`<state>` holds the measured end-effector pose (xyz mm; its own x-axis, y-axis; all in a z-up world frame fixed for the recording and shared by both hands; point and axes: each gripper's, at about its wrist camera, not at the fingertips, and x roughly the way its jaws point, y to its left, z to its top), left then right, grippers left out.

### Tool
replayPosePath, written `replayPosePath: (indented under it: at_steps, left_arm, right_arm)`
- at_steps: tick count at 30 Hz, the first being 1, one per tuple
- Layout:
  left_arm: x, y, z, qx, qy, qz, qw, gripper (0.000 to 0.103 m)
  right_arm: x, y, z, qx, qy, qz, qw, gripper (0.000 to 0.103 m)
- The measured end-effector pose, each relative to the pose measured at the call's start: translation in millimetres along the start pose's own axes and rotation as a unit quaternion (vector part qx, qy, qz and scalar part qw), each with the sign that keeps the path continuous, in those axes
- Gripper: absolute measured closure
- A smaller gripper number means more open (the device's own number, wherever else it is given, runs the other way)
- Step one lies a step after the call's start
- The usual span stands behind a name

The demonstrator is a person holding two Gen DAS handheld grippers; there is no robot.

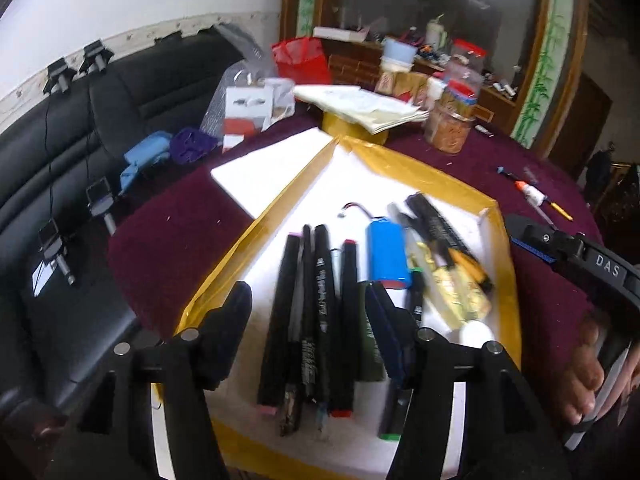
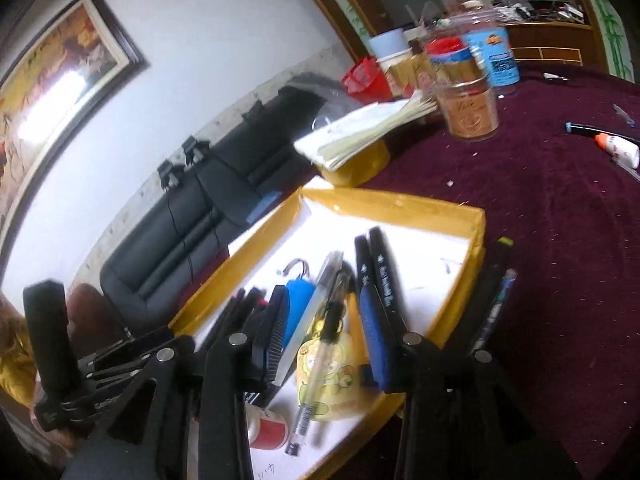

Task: Organize rigid objects
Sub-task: 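Lower the clear pen and black pen into the tray, opening both grippers, then grasp a black marker with right gripper while left gripper grasps a slim black pen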

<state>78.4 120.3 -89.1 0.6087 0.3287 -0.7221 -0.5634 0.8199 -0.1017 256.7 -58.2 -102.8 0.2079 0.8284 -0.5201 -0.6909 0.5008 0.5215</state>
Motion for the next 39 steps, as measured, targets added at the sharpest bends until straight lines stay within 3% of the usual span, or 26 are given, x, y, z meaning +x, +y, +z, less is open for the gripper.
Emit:
replayPosePath:
  at_steps: [4, 10, 13, 16, 18, 21, 24, 27, 30, 34, 39]
  left_arm:
    - [-18.1, -7.3, -3.3, -0.009, -0.010, -0.037, 0.9992, 0.045]
    - [-34.9, -32.5, -9.4, 0.016, -0.016, -0.052, 0.9984, 0.045]
    - [-42.6, -43.8, -10.9, 0.027, -0.017, -0.054, 0.9981, 0.045]
    - [-49.9, -52.7, -12.2, 0.040, -0.018, -0.058, 0.9974, 0.045]
    - [-55.2, -58.8, -13.9, 0.045, -0.021, -0.058, 0.9971, 0.045]
    - [-59.2, -65.2, -15.3, 0.051, -0.019, -0.062, 0.9966, 0.045]
    - [-60.2, -72.8, -18.5, 0.061, -0.014, -0.066, 0.9958, 0.045]
    - [-56.1, -82.2, -19.6, 0.070, -0.003, -0.077, 0.9946, 0.045]
    - [-47.6, -97.2, -15.3, 0.076, 0.026, -0.109, 0.9907, 0.045]
    - [-33.0, -136.5, -1.2, 0.117, 0.061, -0.160, 0.9782, 0.045]
    - [13.7, -197.4, 20.9, 0.174, 0.129, -0.183, 0.9589, 0.046]
  right_arm:
    - [-33.5, -3.8, -5.8, -0.003, 0.001, -0.050, 0.999, 0.071]
    - [-39.6, -22.4, -46.8, 0.041, 0.088, -0.113, 0.989, 0.080]
    - [-32.3, -8.5, -66.2, 0.013, 0.111, -0.132, 0.985, 0.080]
    - [-20.4, 7.6, -73.9, -0.018, 0.115, -0.195, 0.974, 0.086]
    - [-8.8, 9.0, -75.0, -0.011, 0.142, -0.196, 0.970, 0.087]
    - [1.9, 23.9, -74.4, -0.052, 0.139, -0.250, 0.957, 0.089]
    - [-5.4, 17.9, -72.6, -0.038, 0.129, -0.234, 0.963, 0.091]
    - [-36.1, -5.9, -67.1, 0.013, 0.100, -0.190, 0.977, 0.095]
    - [-71.0, -35.8, -56.1, 0.048, 0.071, -0.171, 0.982, 0.096]
    - [-101.6, -71.7, -39.0, 0.056, 0.044, -0.196, 0.978, 0.096]
    - [-110.0, -125.4, -16.7, 0.082, 0.016, -0.153, 0.985, 0.096]
